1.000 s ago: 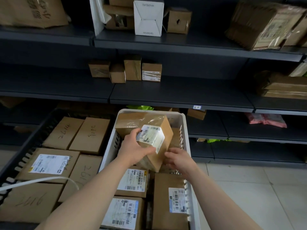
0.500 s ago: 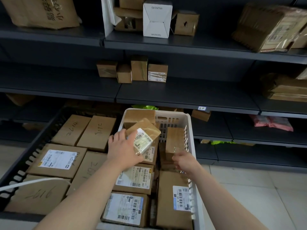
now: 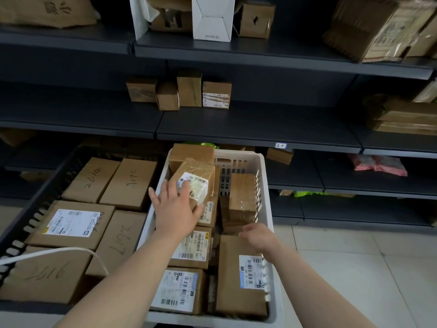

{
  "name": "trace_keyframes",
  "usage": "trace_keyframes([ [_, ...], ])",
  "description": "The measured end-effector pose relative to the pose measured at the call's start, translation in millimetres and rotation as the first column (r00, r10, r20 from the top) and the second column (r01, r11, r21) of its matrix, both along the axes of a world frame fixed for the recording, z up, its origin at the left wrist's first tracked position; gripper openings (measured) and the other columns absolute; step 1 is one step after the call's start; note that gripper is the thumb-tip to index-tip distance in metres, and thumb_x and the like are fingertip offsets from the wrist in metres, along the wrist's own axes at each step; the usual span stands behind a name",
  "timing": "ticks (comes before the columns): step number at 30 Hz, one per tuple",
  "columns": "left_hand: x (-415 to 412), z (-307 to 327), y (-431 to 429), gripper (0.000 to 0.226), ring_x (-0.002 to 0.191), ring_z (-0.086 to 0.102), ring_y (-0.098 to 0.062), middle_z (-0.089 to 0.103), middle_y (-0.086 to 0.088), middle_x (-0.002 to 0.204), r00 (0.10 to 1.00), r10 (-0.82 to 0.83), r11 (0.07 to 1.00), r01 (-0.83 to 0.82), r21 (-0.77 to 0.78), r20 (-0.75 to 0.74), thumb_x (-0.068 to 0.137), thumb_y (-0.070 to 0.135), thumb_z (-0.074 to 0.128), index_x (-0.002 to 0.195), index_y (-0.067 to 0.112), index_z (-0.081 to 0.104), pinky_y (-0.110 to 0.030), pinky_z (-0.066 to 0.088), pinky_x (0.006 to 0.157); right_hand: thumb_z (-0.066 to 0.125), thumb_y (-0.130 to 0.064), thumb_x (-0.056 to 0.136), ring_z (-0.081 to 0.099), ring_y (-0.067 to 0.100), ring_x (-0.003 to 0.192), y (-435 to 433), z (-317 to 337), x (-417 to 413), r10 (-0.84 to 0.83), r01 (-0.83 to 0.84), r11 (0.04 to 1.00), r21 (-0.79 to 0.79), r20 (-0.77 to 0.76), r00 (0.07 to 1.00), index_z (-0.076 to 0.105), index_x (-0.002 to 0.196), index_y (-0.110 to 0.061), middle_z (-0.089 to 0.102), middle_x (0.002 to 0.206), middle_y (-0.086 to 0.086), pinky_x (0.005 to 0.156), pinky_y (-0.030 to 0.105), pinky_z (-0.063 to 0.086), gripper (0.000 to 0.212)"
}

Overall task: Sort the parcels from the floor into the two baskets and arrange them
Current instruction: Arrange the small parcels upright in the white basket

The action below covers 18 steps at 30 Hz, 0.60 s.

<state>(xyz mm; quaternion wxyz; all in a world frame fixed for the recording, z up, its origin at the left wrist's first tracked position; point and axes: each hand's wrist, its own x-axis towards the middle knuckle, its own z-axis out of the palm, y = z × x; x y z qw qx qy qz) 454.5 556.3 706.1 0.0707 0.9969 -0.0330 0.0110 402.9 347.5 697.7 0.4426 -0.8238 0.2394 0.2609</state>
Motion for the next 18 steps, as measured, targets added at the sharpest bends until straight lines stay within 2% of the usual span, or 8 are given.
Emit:
trace_keyframes([
  [2, -10, -2, -9, 0.063, 0.141, 0.027, -0.030, 0.036, -0.010, 0.149, 0.992, -0.073, 0.995, 0.079, -0.058, 0.104, 0.089, 0.054, 0.051, 0.141, 0.020, 0.041, -0.050, 0.007, 0.116, 0.053, -0.011, 0.097, 0.057, 0.033, 0.120, 0, -2, -2, -0.010, 0.010, 1.000, 0.001, -0.008, 1.000, 0.058, 0.127, 0.005, 0.059, 0.132, 0.021, 0.098, 0.040, 0.047, 0.034],
  [5, -29, -5, -28, 0.032, 0.117, 0.050, -0.017, 0.052, 0.001, 0.125, 0.952, -0.262, 0.924, 0.294, -0.245, 0.157, 0.092, 0.032, 0.055, 0.121, 0.018, 0.059, -0.034, 0.043, 0.103, 0.051, -0.005, 0.094, 0.061, 0.027, 0.098, 2, -5, -4, 0.014, -0.013, 1.000, 0.020, -0.058, 0.998, 0.059, 0.124, 0.003, 0.064, 0.120, 0.017, 0.085, 0.037, 0.051, 0.032],
  [8, -49, -11, -48, 0.023, 0.106, 0.051, -0.012, 0.054, 0.005, 0.114, 0.917, -0.387, 0.841, 0.395, -0.369, 0.098, 0.096, 0.021, 0.050, 0.114, 0.015, 0.063, -0.027, 0.044, 0.092, 0.044, -0.002, 0.091, 0.050, 0.023, 0.077, 2, -12, -8, 0.042, -0.040, 0.999, 0.015, -0.095, 0.995, 0.062, 0.109, 0.007, 0.059, 0.093, 0.013, 0.066, 0.033, 0.043, 0.027],
  [10, -59, -19, -56, 0.029, 0.110, 0.051, -0.012, 0.053, 0.003, 0.122, 0.925, -0.380, 0.836, 0.344, -0.428, 0.000, 0.098, 0.019, 0.048, 0.123, 0.013, 0.059, -0.024, 0.043, 0.094, 0.041, -0.002, 0.094, 0.058, 0.026, 0.085, 1, -14, -16, 0.047, -0.048, 0.999, -0.006, -0.116, 0.992, 0.059, 0.110, 0.005, 0.060, 0.101, 0.015, 0.070, 0.033, 0.045, 0.025],
  [12, -65, -28, -58, 0.036, 0.112, 0.053, -0.015, 0.050, -0.001, 0.131, 0.938, -0.321, 0.865, 0.234, -0.445, -0.131, 0.098, 0.021, 0.048, 0.133, 0.012, 0.052, -0.026, 0.043, 0.096, 0.041, -0.002, 0.096, 0.062, 0.031, 0.104, 1, -17, -24, 0.065, -0.068, 0.998, -0.017, -0.139, 0.988, 0.057, 0.116, 0.004, 0.062, 0.115, 0.019, 0.083, 0.039, 0.052, 0.027],
  [14, -69, -34, -55, 0.046, 0.115, 0.054, -0.018, 0.050, -0.004, 0.134, 0.953, -0.223, 0.881, 0.106, -0.461, -0.207, 0.097, 0.023, 0.050, 0.141, 0.014, 0.041, -0.028, 0.045, 0.095, 0.044, -0.004, 0.095, 0.059, 0.027, 0.091, 2, -15, -32, 0.069, -0.074, 0.997, -0.025, -0.163, 0.984, 0.059, 0.102, -0.003, 0.060, 0.104, 0.016, 0.073, 0.035, 0.050, 0.017],
  [16, -68, -33, -49, 0.052, 0.111, 0.054, -0.017, 0.051, -0.004, 0.130, 0.971, -0.122, 0.844, -0.007, -0.536, -0.205, 0.096, 0.020, 0.051, 0.145, 0.016, 0.033, -0.027, 0.046, 0.089, 0.044, -0.005, 0.095, 0.044, 0.024, 0.080, 3, -17, -37, 0.087, -0.096, 0.995, -0.039, -0.194, 0.977, 0.052, 0.080, -0.010, 0.050, 0.093, 0.012, 0.063, 0.031, 0.038, 0.018],
  [18, -63, -29, -43, 0.055, 0.098, 0.052, -0.010, 0.052, -0.002, 0.125, 0.983, -0.034, 0.802, -0.081, -0.592, -0.180, 0.095, 0.014, 0.052, 0.145, 0.018, 0.030, -0.022, 0.042, 0.081, 0.043, -0.005, 0.095, 0.037, 0.022, 0.077, 5, -17, -40, 0.093, -0.104, 0.994, -0.042, -0.211, 0.973, 0.047, 0.082, -0.008, 0.043, 0.091, 0.012, 0.060, 0.030, 0.031, 0.013],
])
